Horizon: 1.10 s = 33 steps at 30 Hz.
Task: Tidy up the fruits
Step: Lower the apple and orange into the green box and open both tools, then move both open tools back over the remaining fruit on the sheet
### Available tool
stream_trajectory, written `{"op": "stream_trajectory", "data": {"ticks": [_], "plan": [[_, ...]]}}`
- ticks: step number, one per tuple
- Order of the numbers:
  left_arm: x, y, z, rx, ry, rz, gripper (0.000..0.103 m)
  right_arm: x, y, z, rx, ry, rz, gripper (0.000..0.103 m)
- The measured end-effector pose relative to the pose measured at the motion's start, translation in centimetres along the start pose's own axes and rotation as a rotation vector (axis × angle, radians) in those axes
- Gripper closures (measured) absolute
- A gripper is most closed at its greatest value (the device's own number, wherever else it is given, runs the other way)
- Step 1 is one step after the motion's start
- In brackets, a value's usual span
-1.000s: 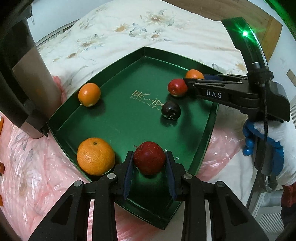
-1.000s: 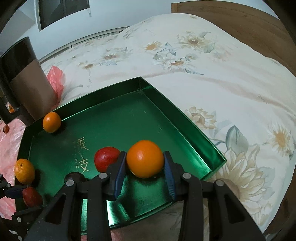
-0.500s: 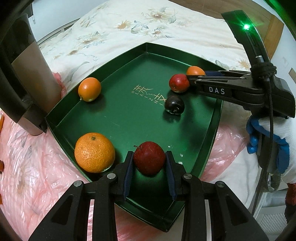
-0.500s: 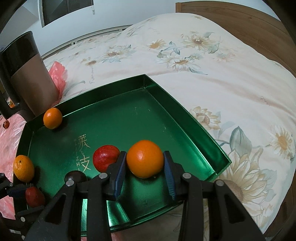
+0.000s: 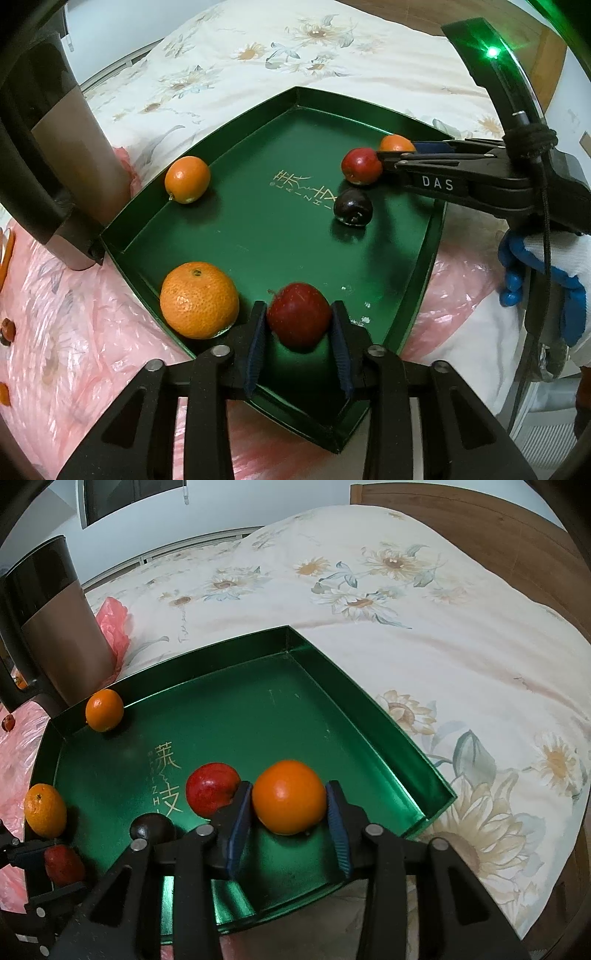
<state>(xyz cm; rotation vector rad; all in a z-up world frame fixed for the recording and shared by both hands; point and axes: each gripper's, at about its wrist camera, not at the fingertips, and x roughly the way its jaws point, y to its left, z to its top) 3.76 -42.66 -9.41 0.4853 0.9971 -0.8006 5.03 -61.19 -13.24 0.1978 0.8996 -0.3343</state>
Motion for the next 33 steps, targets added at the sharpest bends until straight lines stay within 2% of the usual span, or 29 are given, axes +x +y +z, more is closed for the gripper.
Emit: {"op": "stream_trajectory", "data": {"ticks": [2,5,10,16,20,28,29,30,31,33], "plan": [[-0.4,0.0,0.0,0.0,-0.011,0.002,0.064,-0.3,-0.1,0.1,0.004,-0.007,-0.002,0.039],[-1.0,-0.2,0.0,0.005,-0.02,0.004,0.063,-1.0,-0.2,0.2,-0.001,-0.014,-0.008,0.039],[-2.6,-0.4,0.1,0.008,-0.051,0.009,0.056,-2.7,-0.3,0.5,0.001,-0.043,-0.014,0.038],[-4.9,-0.3,-0.1,-0.012,-0.092,0.01,0.051,-5.4,0.4,0.6,0.004,-0.084,-0.009,0.029],[-6.6,0.2,-0.7,-0.031,-0.122,0.024,0.05,-7.6,1.6,0.2,-0.009,-0.11,0.003,0.021],[-9.6,2.4,-3.6,-0.087,-0.164,0.084,0.048,-11.0,5.5,-1.7,-0.058,-0.129,0.041,0.018],[-9.9,2.7,-4.0,-0.094,-0.166,0.089,0.048,-11.3,6.1,-2.0,-0.066,-0.13,0.047,0.016],[-10.3,3.1,-4.5,-0.104,-0.169,0.094,0.048,-11.6,6.7,-2.4,-0.072,-0.13,0.052,0.006],[-10.7,3.4,-5.1,-0.115,-0.171,0.099,0.047,-11.9,7.5,-2.7,-0.08,-0.131,0.06,0.0],[-11.4,4.1,-5.9,-0.135,-0.177,0.109,0.047,-12.5,8.7,-3.3,-0.094,-0.133,0.075,0.0]]}}
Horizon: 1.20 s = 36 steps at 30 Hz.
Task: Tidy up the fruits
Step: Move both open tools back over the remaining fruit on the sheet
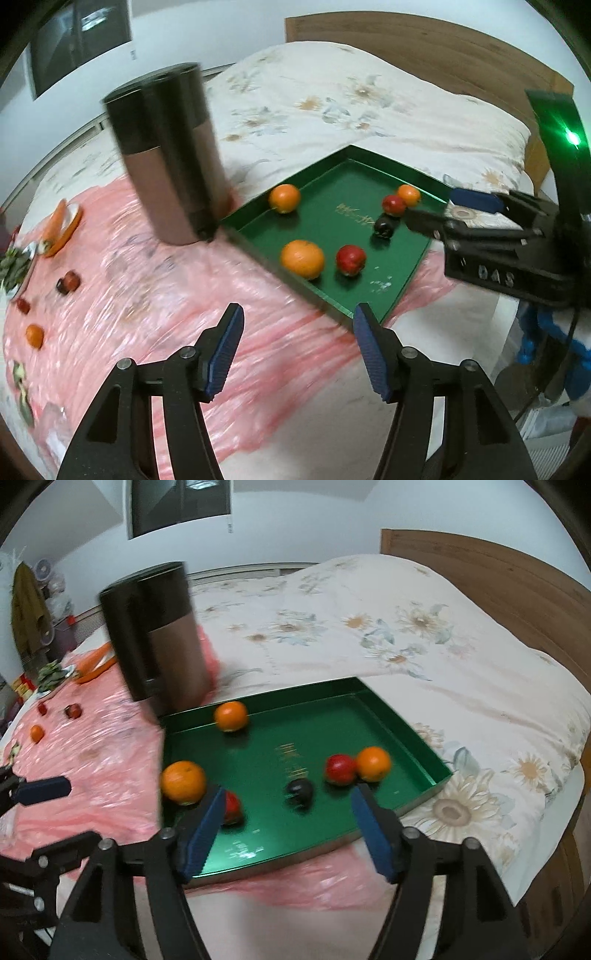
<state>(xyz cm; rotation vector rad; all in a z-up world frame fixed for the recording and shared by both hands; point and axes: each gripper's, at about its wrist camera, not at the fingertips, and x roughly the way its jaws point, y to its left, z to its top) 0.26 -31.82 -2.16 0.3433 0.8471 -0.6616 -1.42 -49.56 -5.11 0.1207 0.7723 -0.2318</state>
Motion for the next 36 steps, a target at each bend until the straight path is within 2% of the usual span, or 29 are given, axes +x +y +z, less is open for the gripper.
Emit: {"op": "stream_trajectory", "data": {"ticks": [10,17,27,36], "plan": [[-2.7,4.8,-2.9,-0.064,-0.026,0.085,0.047,-2.1,6.5,-0.4,-0.071,-0.028,0.119,0.0],[-3.7,10.5,-5.0,-0.139,-0.029,0.156,0.047,-1.9,12.7,0.1,-0.159,-0.056,0.234,0.0],[-3.7,21.2,-7.8,-0.297,-0.026,0.197,0.047,2.2,21.6,1.4,-0.238,-0.011,0.353,0.0],[-2.0,31.3,-8.8,-0.387,-0.013,0.282,0.047,8.8,31.1,6.0,-0.357,0.02,0.479,0.006]]}}
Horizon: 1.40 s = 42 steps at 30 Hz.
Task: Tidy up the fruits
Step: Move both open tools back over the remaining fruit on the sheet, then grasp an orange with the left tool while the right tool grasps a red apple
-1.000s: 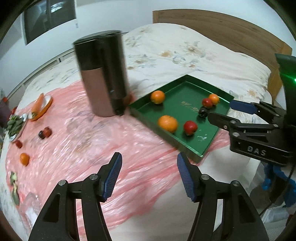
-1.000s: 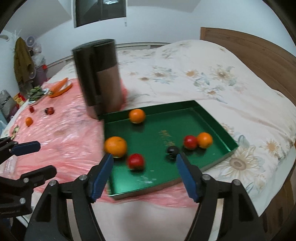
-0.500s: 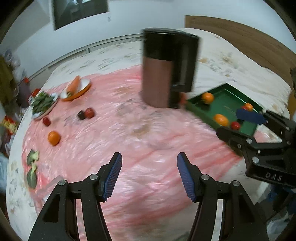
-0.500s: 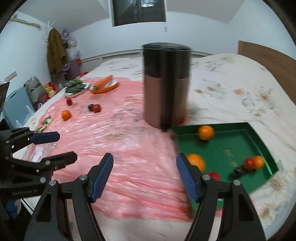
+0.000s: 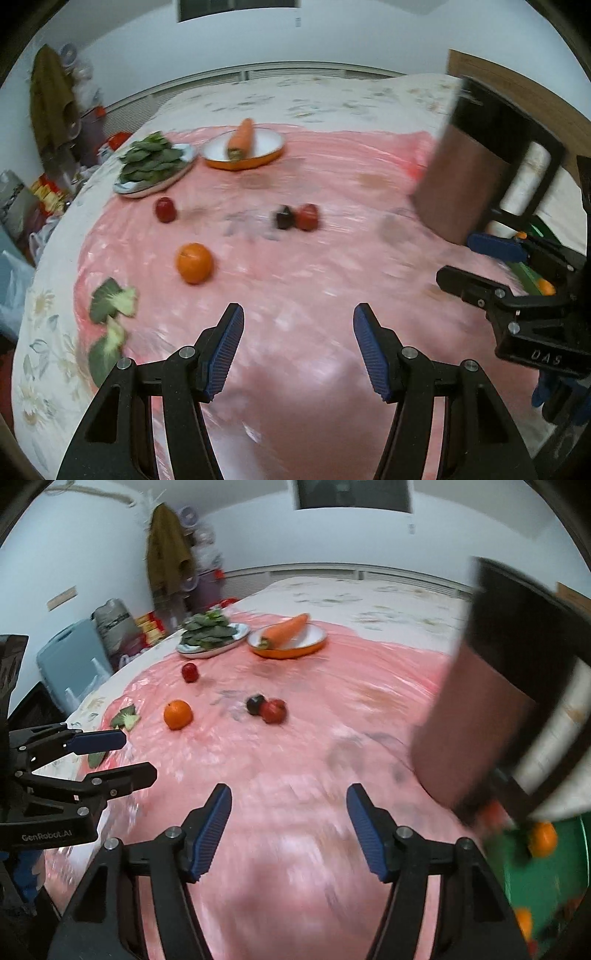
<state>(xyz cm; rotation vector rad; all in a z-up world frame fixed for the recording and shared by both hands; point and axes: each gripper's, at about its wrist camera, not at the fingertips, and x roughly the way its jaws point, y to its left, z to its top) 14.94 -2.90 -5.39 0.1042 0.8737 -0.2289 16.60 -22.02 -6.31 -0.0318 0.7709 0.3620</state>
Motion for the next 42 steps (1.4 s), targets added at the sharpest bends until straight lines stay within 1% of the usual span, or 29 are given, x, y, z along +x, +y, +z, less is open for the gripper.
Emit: {"op": "stream_trajectory", "data": {"ticks": [1,3,7,10,11,12,14,17,20,24,28,29,30,32,34,36,37,39,42], "plan": [[0.6,1.1,0.4,-0.008,0.002,0.013,0.047,1.7,0.2,1.1,-0.017,0.007,0.017,0.007],[1.9,3.4,1.3,-0.038,0.013,0.046,0.047,4.1,0.5,2.6,-0.032,0.022,0.043,0.014],[4.1,6.8,2.6,-0.1,0.043,0.08,0.047,9.4,0.9,5.1,-0.055,0.073,0.074,0.016],[5.9,8.7,3.0,-0.149,0.084,0.099,0.047,12.5,0.8,6.0,-0.039,0.123,0.091,0.017],[6.6,9.2,3.1,-0.171,0.102,0.101,0.047,13.5,0.7,6.2,-0.03,0.142,0.094,0.021],[7.0,9.7,3.1,-0.188,0.115,0.102,0.047,14.3,0.5,6.4,-0.023,0.16,0.098,0.027],[7.6,10.1,3.2,-0.204,0.139,0.103,0.047,15.4,0.5,6.5,-0.015,0.192,0.102,0.029],[8.7,10.3,3.6,-0.211,0.166,0.1,0.047,16.6,0.2,7.1,-0.011,0.222,0.101,0.031],[10.0,10.3,3.8,-0.22,0.192,0.091,0.047,17.7,0.1,7.4,-0.008,0.254,0.101,0.04],[11.6,10.6,3.9,-0.234,0.226,0.069,0.047,18.4,0.1,7.7,-0.011,0.266,0.095,0.043],[12.4,11.2,3.9,-0.252,0.245,0.049,0.048,19.0,0.0,8.1,-0.007,0.284,0.086,0.044],[12.5,11.4,4.0,-0.259,0.247,0.045,0.05,19.0,0.0,8.2,-0.007,0.287,0.086,0.044],[12.6,11.6,4.1,-0.267,0.249,0.037,0.057,19.1,0.0,8.2,-0.005,0.289,0.086,0.045],[12.9,11.8,4.1,-0.276,0.256,0.016,0.062,19.2,-0.1,8.3,-0.003,0.296,0.083,0.05],[12.7,12.1,4.1,-0.286,0.253,0.006,0.063,19.2,-0.3,8.4,0.007,0.297,0.088,0.055],[12.6,12.2,4.0,-0.287,0.249,0.003,0.063,19.1,-0.5,8.4,0.015,0.295,0.092,0.062],[12.4,12.3,4.0,-0.291,0.247,0.0,0.063,19.1,-0.6,8.4,0.02,0.293,0.095,0.063],[12.1,12.6,3.9,-0.305,0.239,-0.006,0.063,18.8,-0.9,8.5,0.036,0.285,0.104,0.071],[11.5,12.9,3.9,-0.317,0.228,-0.004,0.063,18.4,-1.2,8.5,0.056,0.277,0.121,0.072]]}}
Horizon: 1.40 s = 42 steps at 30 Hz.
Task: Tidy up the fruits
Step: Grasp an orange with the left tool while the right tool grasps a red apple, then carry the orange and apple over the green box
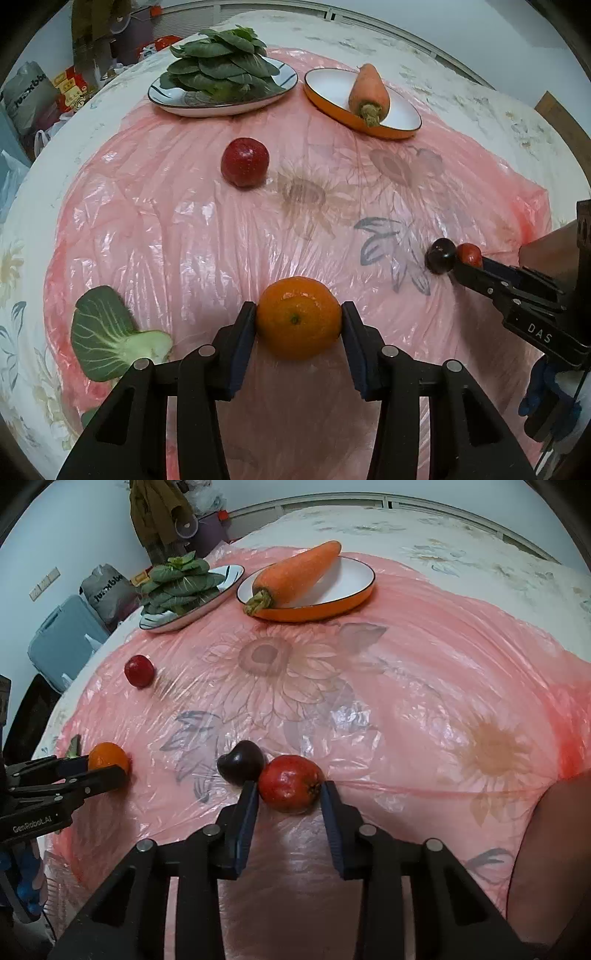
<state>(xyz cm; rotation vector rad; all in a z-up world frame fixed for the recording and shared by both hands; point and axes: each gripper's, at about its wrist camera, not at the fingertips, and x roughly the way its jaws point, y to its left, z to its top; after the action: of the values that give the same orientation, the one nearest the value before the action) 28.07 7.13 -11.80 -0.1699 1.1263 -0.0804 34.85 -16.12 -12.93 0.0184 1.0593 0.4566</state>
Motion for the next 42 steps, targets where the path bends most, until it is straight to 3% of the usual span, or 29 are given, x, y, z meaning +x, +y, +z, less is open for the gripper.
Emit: {"op": "stream_trajectory", "data": {"ticks": [17,27,42], "plan": [[-1.7,-0.4,-1.1,0.01,-0.025,0.026,0.063,-3.5,1.1,-1.4,0.016,-0.063,0.02,0.072],[-3.4,-3.0,-2.7,0.072,-0.043,0.039,0.063,-7.4,2.3,-6.2,0.099,-0.093,0.009,0.072],[-5.9,-11.0,-6.2,0.243,-0.029,-0.02,0.063,-13.2,0.8,-13.6,0.21,-0.094,-0.019,0.072]]}}
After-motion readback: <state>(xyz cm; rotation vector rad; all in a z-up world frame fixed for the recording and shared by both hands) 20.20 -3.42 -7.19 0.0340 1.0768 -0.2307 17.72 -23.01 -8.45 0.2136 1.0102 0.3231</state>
